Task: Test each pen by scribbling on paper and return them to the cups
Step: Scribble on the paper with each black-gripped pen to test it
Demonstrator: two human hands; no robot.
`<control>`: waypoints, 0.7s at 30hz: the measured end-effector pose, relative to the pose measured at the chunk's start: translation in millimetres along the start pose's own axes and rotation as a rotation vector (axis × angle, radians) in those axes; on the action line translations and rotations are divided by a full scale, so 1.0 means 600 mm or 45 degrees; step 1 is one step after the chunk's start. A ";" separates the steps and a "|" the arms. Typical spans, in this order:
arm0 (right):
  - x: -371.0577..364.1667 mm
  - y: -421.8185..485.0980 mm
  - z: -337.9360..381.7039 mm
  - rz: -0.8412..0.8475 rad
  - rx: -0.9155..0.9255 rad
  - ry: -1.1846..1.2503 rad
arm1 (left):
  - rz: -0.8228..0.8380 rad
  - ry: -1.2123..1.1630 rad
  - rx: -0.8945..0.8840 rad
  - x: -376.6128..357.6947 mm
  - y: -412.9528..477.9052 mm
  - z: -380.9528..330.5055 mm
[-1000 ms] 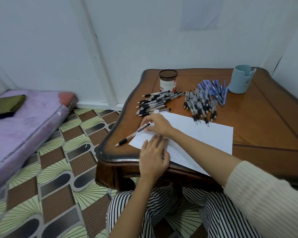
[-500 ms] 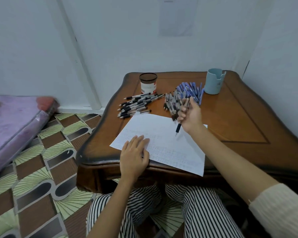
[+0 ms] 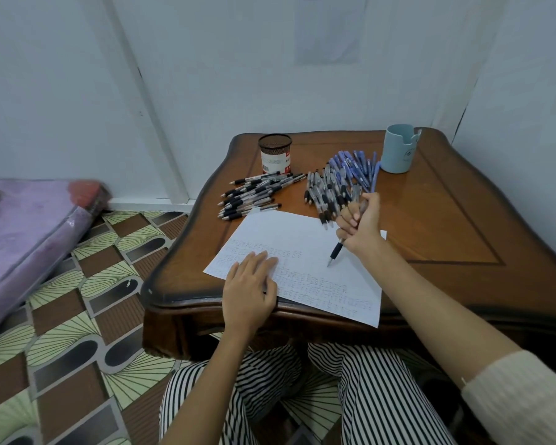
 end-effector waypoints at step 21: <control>-0.019 0.002 -0.049 0.166 0.161 -0.560 | -0.002 0.002 -0.001 0.000 -0.001 0.000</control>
Point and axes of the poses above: each hand's wrist, its own y-axis towards the middle knuckle, its own x-axis out of the back of the hand, z = x × y, the point moved 6 cm from there along y, towards the middle knuckle, and after that the axes turned 14 degrees about -z, right-handed, at the moved point
